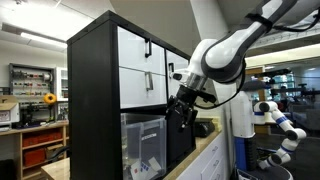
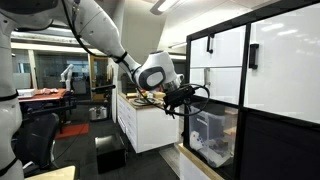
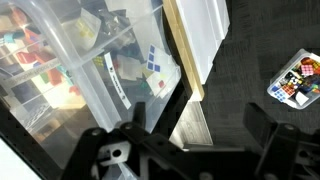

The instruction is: Slide out the storage container

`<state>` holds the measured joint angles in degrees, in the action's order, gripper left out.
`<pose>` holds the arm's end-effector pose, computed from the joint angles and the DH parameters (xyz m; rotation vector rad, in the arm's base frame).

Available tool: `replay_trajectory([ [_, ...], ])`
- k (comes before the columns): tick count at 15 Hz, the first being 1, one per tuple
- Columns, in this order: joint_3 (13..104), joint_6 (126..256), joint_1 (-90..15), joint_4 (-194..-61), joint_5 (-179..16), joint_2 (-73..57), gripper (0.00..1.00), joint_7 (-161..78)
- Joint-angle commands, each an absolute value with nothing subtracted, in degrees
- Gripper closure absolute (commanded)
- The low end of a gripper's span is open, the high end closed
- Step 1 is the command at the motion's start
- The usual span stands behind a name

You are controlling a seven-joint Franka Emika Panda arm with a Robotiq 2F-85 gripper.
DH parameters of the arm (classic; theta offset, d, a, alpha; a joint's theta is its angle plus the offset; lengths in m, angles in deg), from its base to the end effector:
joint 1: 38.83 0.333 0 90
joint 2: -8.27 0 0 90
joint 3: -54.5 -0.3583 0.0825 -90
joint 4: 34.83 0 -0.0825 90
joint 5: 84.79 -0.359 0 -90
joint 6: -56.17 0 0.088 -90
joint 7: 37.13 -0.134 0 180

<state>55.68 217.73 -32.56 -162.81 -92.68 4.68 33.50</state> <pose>0.5693 0.0452 0.4366 2.3415 1.6070 0.6980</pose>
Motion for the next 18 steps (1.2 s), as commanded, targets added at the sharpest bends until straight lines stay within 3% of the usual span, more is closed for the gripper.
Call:
replay_trajectory([
  [1, 55.32, 220.71, -32.48, -158.96, -92.6, 0.91, 0.0, 35.5],
  [18, 52.8, 226.64, -33.81, -148.85, -93.77, -10.19, 0.0, 40.8],
])
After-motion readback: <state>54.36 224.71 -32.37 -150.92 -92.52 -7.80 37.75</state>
